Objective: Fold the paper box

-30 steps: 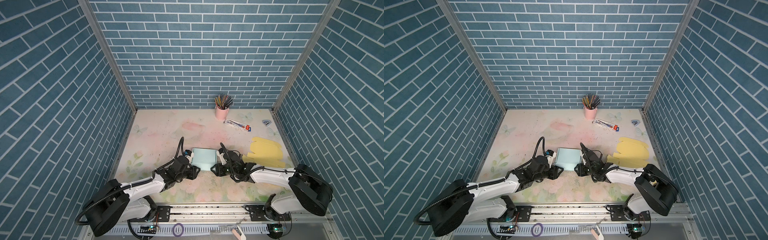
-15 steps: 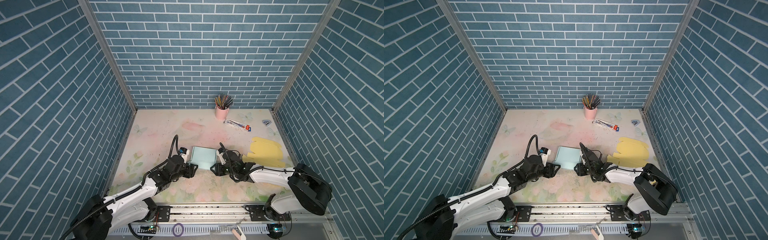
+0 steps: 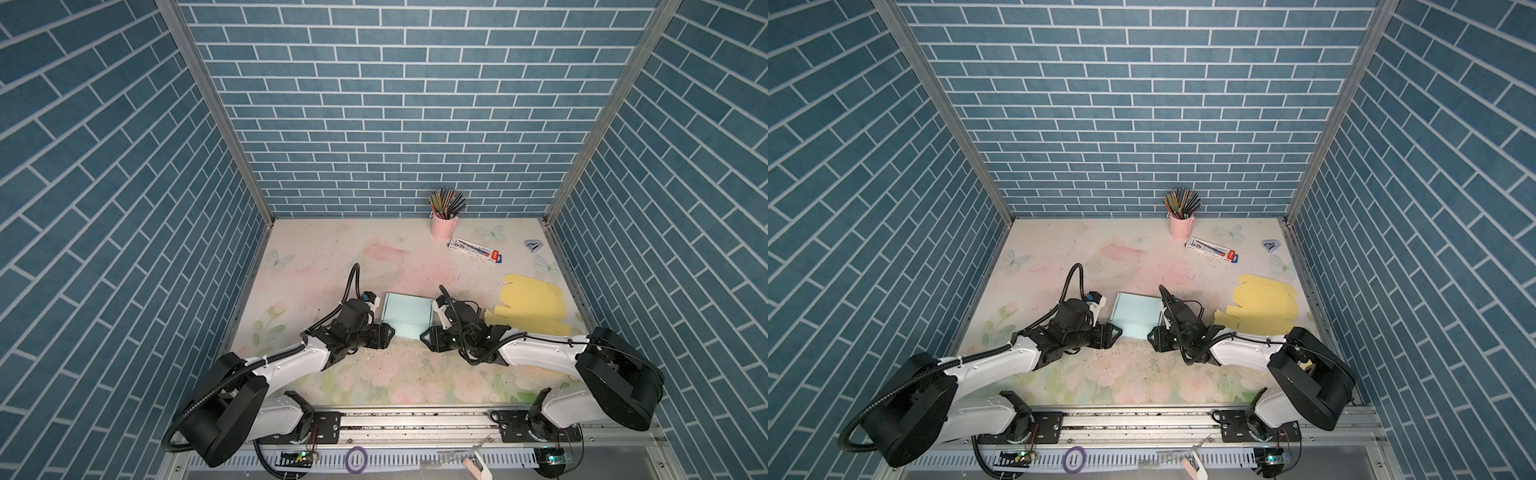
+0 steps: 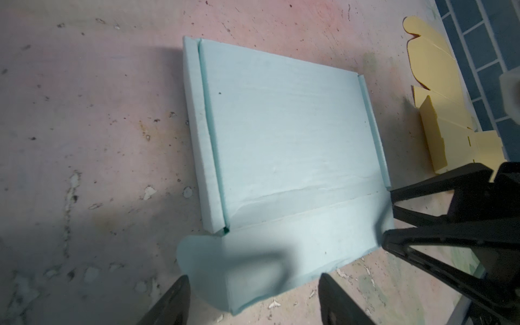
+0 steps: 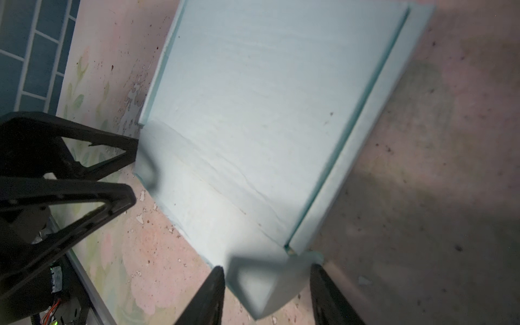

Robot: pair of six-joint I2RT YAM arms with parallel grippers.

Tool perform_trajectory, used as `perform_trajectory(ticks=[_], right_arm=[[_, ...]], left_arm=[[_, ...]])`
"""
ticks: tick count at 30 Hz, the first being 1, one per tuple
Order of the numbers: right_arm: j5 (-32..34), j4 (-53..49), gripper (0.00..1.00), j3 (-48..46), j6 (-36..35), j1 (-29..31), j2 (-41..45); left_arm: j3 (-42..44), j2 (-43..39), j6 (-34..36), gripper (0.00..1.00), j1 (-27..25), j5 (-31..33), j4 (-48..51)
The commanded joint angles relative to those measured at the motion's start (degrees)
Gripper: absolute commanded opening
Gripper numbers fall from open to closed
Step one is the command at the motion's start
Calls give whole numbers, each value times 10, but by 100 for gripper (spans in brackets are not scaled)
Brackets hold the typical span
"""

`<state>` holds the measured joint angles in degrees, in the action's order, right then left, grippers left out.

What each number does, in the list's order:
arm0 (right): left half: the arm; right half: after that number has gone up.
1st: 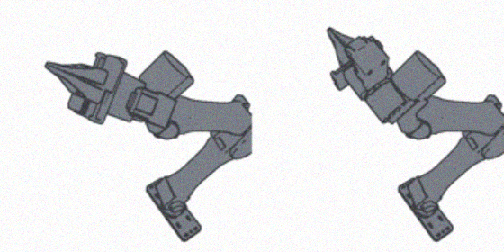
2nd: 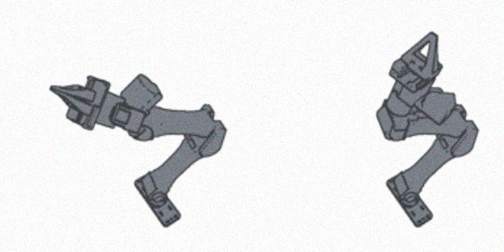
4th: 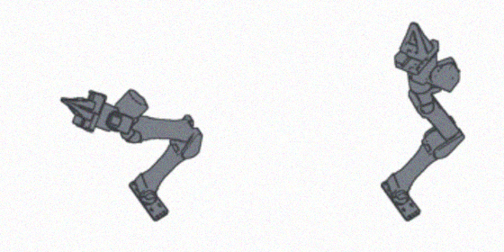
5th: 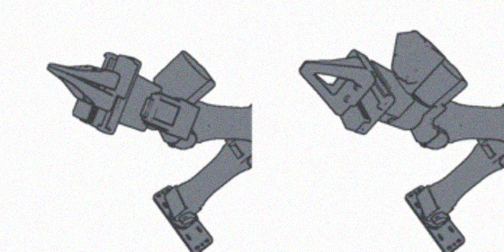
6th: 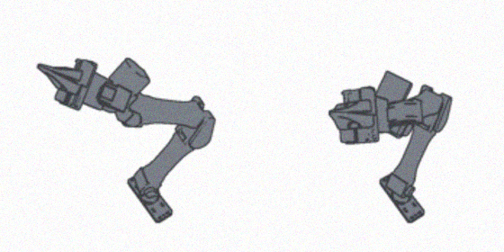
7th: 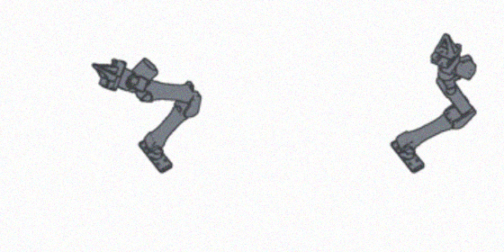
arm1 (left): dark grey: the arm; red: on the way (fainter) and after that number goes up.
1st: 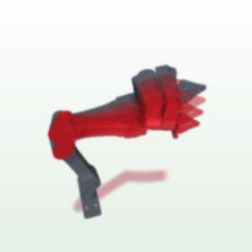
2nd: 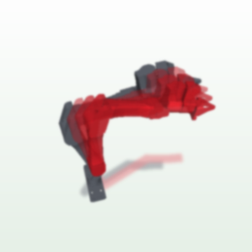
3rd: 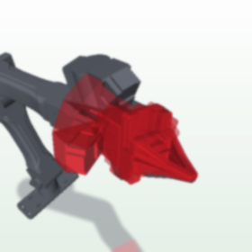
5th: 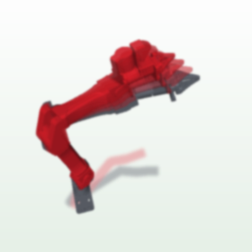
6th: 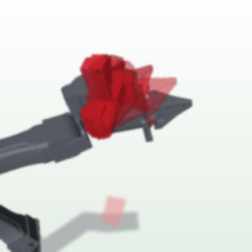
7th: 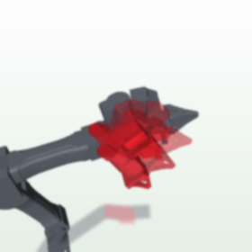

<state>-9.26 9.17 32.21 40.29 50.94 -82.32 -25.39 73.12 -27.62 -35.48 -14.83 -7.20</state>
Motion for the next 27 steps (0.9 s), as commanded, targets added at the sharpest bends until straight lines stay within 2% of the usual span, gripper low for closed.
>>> perform_trajectory(ticks=[1,20,27], right_arm=[[1,13,50,20,19,4,-13],[20,11,50,43,12,12,-45],[32,7,48,45,8,13,-57]], left_arm=[[2,7,-6,68,2,-18,-41],[6,45,-21,54,-10,0,-79],[7,76,-19,45,-10,1,-107]])
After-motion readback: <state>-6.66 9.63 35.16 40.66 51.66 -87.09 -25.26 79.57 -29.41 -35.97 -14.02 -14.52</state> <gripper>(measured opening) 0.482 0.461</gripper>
